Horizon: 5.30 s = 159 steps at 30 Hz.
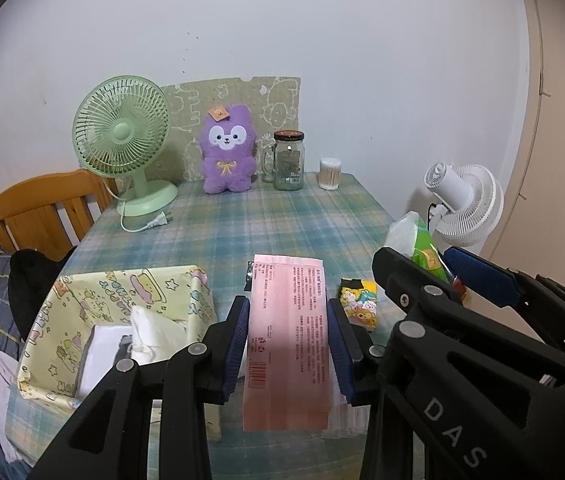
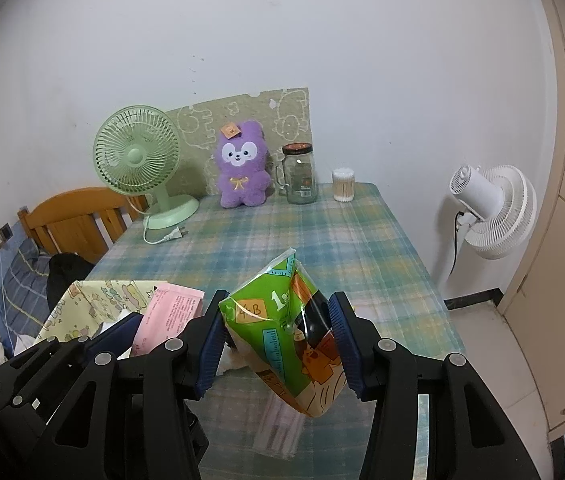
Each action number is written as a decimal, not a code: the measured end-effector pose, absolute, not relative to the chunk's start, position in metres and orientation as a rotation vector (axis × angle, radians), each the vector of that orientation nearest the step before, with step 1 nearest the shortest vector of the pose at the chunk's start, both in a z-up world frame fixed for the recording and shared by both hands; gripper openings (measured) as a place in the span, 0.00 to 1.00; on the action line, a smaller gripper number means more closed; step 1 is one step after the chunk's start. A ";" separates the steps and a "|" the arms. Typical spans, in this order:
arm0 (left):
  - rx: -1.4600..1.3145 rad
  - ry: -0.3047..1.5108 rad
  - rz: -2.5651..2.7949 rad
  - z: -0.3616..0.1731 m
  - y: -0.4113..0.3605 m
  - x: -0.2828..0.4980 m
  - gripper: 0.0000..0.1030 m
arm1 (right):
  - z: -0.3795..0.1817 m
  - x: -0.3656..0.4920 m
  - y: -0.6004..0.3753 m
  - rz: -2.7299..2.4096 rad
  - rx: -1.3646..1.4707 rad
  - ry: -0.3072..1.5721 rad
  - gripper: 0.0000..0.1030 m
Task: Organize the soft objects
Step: 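Lift the pink packet with the left tool while the right tool lifts the green snack box, then drop the pink packet into the yellow box with the left tool while the right holds the green box, then lower the green snack box into the yellow box and open the right tool, then move both open tools over the black bundle and yellow cartoon packet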
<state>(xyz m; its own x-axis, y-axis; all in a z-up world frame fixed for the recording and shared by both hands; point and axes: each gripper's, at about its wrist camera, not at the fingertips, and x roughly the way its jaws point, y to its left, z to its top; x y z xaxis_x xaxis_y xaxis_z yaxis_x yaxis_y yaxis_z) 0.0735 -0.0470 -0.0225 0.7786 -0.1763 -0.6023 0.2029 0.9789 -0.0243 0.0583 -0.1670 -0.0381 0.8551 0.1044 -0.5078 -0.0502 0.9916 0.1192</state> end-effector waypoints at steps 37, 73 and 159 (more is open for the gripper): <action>0.033 0.636 -0.125 -0.014 0.041 0.099 0.38 | -0.029 0.098 -0.074 0.189 0.052 0.558 0.52; -0.006 0.780 0.006 -0.063 0.125 0.126 0.71 | -0.080 0.144 0.021 0.385 0.002 0.695 0.52; 0.059 0.615 -0.115 -0.016 -0.009 0.062 0.97 | -0.037 0.064 -0.125 0.261 0.044 0.527 1.00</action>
<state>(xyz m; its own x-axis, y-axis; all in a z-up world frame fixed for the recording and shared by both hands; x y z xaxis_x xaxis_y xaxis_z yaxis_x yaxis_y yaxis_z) 0.0619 -0.0094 -0.0158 0.8106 -0.0899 -0.5787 0.1249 0.9920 0.0209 0.0642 -0.1250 -0.0370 0.8322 0.2576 -0.4909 -0.2349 0.9659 0.1087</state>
